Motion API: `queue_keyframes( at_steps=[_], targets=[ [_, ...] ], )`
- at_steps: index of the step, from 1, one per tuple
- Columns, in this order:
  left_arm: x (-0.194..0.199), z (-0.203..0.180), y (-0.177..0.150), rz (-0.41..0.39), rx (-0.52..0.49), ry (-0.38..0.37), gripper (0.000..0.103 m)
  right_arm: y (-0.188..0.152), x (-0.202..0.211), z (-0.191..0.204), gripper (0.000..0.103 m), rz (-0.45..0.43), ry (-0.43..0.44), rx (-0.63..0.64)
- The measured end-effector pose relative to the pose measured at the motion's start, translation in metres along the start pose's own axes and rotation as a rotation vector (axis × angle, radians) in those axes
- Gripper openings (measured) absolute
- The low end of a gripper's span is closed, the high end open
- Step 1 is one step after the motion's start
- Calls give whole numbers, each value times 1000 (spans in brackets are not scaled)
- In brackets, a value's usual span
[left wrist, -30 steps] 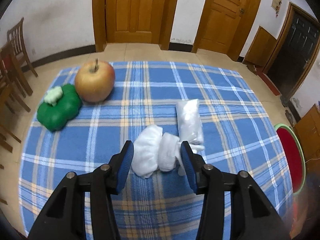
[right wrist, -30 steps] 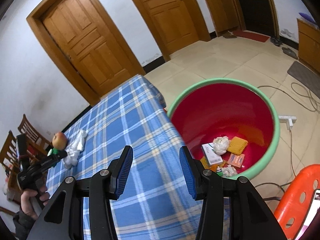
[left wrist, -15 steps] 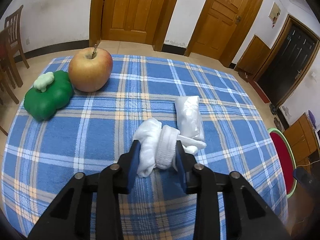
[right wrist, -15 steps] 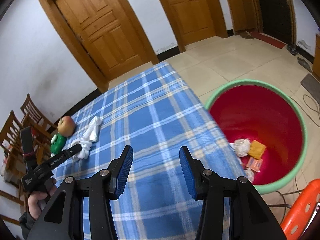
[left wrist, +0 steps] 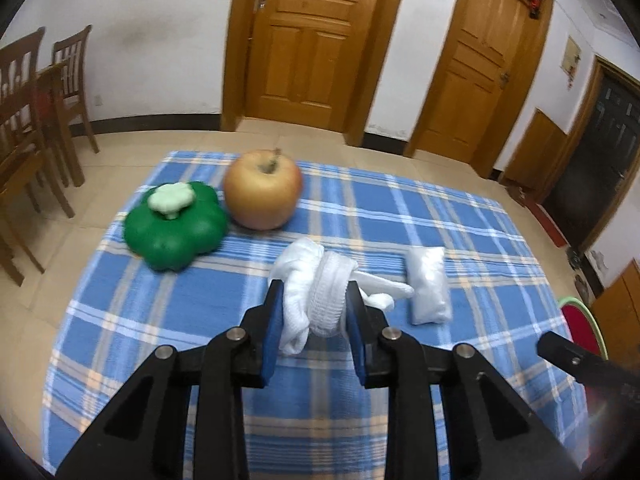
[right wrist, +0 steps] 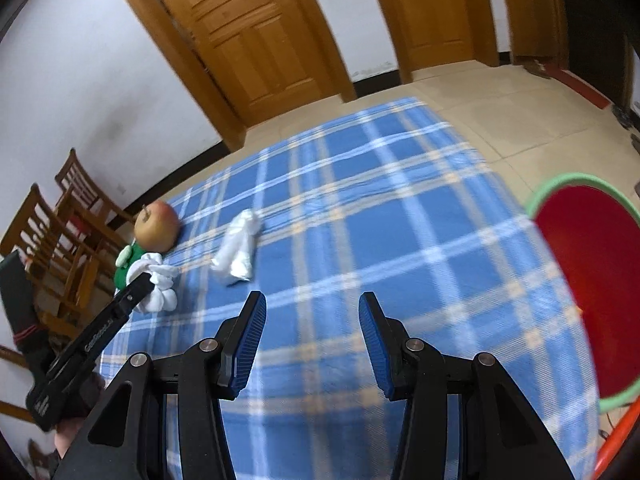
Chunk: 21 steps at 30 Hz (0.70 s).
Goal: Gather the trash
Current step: 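Grasp the clear plastic bag with the right tool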
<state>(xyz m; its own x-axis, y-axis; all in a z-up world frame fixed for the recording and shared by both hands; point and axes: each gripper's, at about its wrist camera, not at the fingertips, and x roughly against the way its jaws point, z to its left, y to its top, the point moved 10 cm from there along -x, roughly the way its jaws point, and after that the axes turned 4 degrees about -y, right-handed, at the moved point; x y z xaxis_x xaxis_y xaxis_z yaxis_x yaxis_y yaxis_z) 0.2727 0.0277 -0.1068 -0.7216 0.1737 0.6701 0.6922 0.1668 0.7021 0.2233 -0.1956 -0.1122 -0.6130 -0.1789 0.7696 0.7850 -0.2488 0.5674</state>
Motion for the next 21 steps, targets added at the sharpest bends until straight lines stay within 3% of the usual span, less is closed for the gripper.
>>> queue_keyframes(
  at_steps=[11, 21],
  targets=[
    [3, 37, 4, -19, 85, 74, 29, 5, -56, 58, 49, 53, 26, 64],
    [2, 43, 4, -16, 102, 73, 29, 13, -89, 82, 49, 70, -13, 125]
  ],
)
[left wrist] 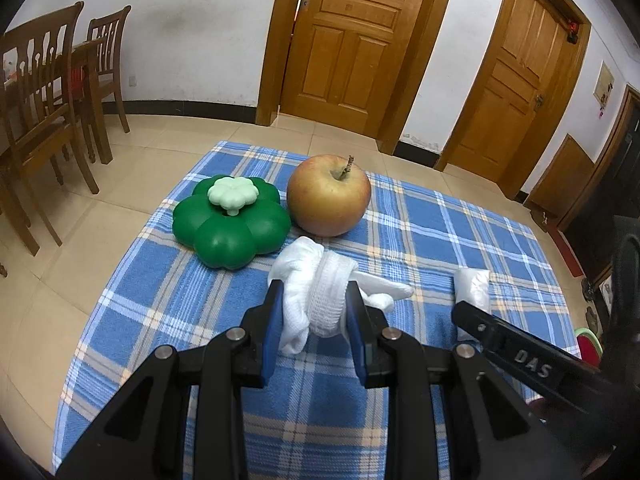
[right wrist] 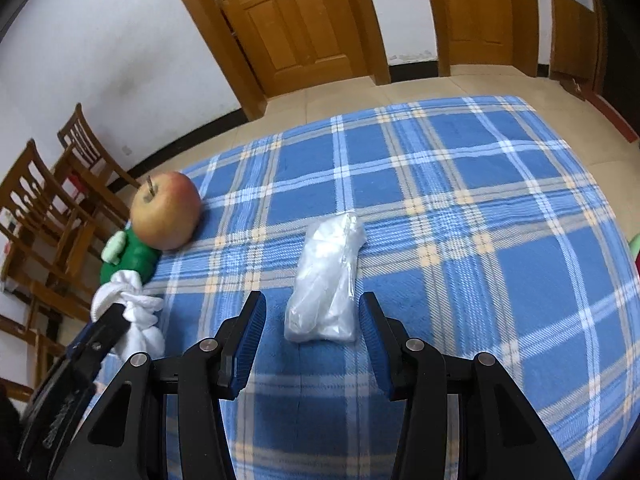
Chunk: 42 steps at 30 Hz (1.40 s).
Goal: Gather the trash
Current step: 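Grasp the clear plastic bag with the right tool, then carry the plastic bag to the red bucket and open the right tool while the left tool carries the sock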
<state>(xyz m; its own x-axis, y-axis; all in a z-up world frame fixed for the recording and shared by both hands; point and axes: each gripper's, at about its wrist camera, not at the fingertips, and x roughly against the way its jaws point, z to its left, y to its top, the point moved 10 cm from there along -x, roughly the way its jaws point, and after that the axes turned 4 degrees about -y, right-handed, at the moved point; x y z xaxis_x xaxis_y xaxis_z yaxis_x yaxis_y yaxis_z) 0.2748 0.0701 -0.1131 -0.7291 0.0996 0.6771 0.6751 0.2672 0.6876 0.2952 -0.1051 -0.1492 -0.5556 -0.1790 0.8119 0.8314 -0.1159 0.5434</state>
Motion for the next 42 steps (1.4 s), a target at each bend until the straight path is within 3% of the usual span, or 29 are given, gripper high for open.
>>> queue_keyframes(
  at_steps=[2, 4, 9, 17, 26, 35, 42],
  targets=[
    [-1, -1, 0, 1, -1, -1, 29, -1, -2, 0, 48, 5, -6, 7],
    [-1, 0, 0, 1, -1, 0, 29, 0, -3, 0, 36, -3, -24, 28],
    [-2, -2, -2, 8, -2, -3, 29, -3, 2, -2, 32, -10, -14, 36],
    [1, -10, -1, -1, -28, -2, 29, -12, 33, -14, 32, -46, -4, 42],
    [8, -32, -5, 4, -72, -25, 29, -26, 88, -59, 32, -94, -10, -64],
    [40, -76, -6, -22, -161, -63, 29, -35, 140, -114, 32, -158, -33, -149],
    [57, -126, -25, 18, -214, -159, 29, -53, 166, -165, 32, -184, -65, -218]
  ],
)
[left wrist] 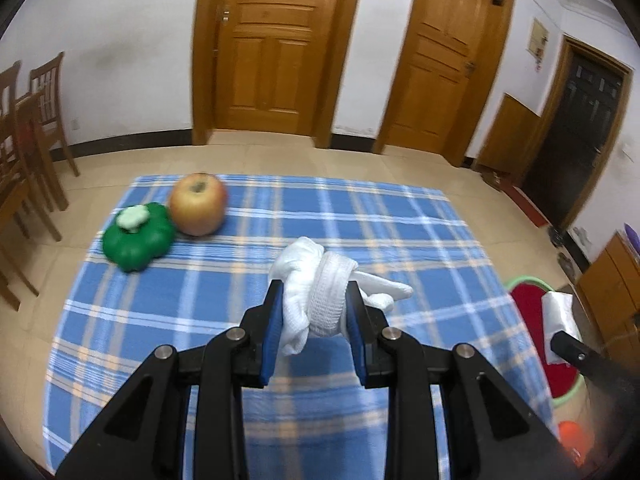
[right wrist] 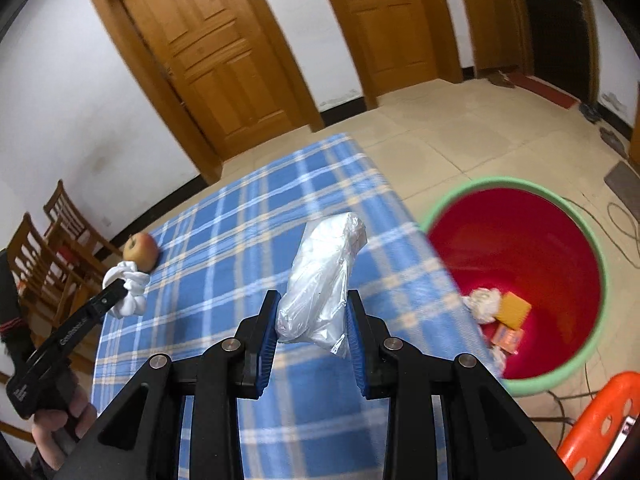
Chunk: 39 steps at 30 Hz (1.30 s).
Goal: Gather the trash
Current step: 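Carry the plastic bag to the red bucket and open the right tool while the left tool carries the sock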
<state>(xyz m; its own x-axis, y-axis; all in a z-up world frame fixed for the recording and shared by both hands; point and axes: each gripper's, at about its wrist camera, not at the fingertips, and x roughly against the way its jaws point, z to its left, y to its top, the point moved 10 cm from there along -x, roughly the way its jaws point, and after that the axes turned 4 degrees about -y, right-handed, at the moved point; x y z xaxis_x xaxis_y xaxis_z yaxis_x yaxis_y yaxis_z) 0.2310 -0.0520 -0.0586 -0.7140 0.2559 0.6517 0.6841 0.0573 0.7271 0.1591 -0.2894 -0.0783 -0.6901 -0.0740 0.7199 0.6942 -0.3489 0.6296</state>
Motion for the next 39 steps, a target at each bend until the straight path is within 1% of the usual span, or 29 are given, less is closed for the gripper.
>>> queue_keyframes(
  at_steps=[3, 7, 9, 14, 20, 23, 24, 28, 33, 39],
  targets=[
    [0, -23, -4, 11, -30, -30, 29, -3, 7, -23, 32, -7, -15, -37],
    [-4, -59, -12, 44, -68, -97, 29, -7, 12, -58, 32, -9, -44, -85],
    [-5, -74, -16, 54, -91, -116, 29, -10, 14, -73, 32, -12, -61, -107],
    [-9, -109, -26, 88, -132, -173, 29, -17, 12, -109, 32, -7, -97, -166],
    [-15, -144, -38, 120, -182, -221, 29, -25, 2, -144, 36, 13, -125, -237],
    [-19, -160, -44, 141, -201, -250, 29, -28, 1, -157, 38, 17, -128, -266],
    [-20, -164, -45, 145, -207, -255, 29, -30, 1, -160, 41, 17, -126, -273],
    [-25, -184, -51, 160, -242, -276, 29, -29, 5, -167, 41, 0, -118, -286],
    [-33, -210, -59, 176, -295, -309, 29, -23, 22, -174, 41, -50, -133, -276],
    [-42, -242, -68, 189, -341, -352, 29, -18, 42, -185, 41, -97, -180, -252]
  ],
)
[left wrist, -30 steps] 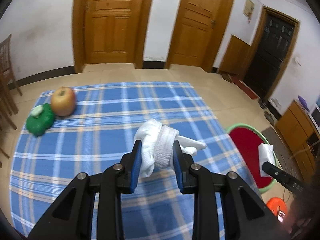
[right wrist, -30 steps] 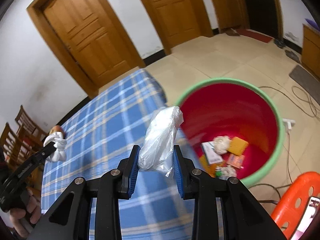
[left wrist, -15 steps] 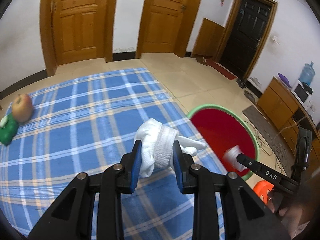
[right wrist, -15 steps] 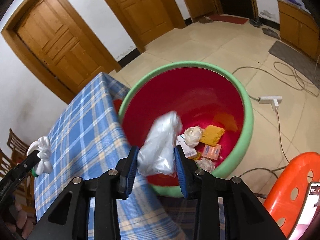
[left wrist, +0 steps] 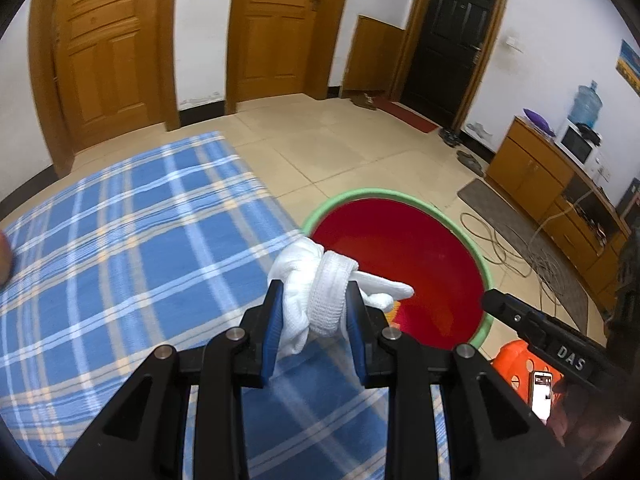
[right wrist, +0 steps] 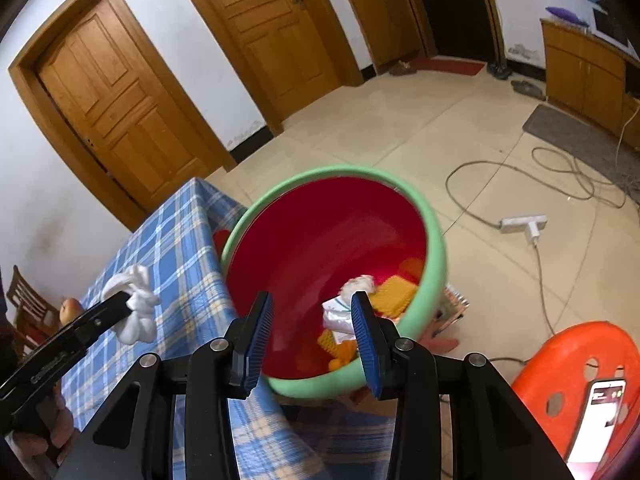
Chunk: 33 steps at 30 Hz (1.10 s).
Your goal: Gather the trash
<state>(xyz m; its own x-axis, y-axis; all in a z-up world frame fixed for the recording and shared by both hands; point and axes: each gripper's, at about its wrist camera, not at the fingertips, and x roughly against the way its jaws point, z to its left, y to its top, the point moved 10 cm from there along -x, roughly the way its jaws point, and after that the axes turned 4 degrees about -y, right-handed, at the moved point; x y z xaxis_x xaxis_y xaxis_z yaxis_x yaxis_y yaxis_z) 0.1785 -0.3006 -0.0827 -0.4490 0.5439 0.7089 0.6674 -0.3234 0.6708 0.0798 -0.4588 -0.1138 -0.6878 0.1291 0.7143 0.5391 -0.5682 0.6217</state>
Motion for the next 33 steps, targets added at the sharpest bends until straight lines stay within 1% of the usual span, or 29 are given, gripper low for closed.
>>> queue_keyframes(
  at_steps=[6, 7, 9, 11, 15, 18, 23, 25, 26, 27, 28, 30, 33],
  targets=[
    [-26, -29, 8, 13, -57, -47, 30, 1, 5, -14, 41, -15, -10, -21],
    [-29, -32, 10, 12, -61, -52, 31, 1, 5, -15, 41, -16, -9, -24],
    [-36, -36, 13, 12, -67, -53, 42, 1, 6, -18, 42, -17, -11, -31],
    [-40, -39, 16, 11, -68, -52, 47, 1, 6, -21, 42, -17, -11, -37],
    [-39, -41, 15, 12, -59, -59, 53, 0, 8, -21, 42, -16, -6, -38],
    [-32, -35, 11, 11, -44, -44, 53, -1, 9, -18, 42, -18, 1, -32],
    [-13, -19, 3, 7, 2, -17, 54, -3, 17, -5, 47, -27, 20, -5],
    [-1, -9, -2, -1, 16, 13, 59, -4, 21, 4, 50, -30, 30, 14],
    [4, -5, -4, -6, 21, 24, 63, -4, 23, 8, 50, -32, 35, 22],
    [11, -1, -6, -14, 30, 39, 65, -5, 26, 13, 53, -35, 40, 32],
    [19, 5, -8, -23, 43, 53, 65, -6, 28, 19, 58, -38, 45, 42],
    [31, 14, -11, -33, 73, 74, 65, -9, 34, 29, 63, -45, 56, 63],
    [54, 31, -18, -48, 114, 113, 67, -13, 41, 43, 65, -52, 63, 89]
  ],
)
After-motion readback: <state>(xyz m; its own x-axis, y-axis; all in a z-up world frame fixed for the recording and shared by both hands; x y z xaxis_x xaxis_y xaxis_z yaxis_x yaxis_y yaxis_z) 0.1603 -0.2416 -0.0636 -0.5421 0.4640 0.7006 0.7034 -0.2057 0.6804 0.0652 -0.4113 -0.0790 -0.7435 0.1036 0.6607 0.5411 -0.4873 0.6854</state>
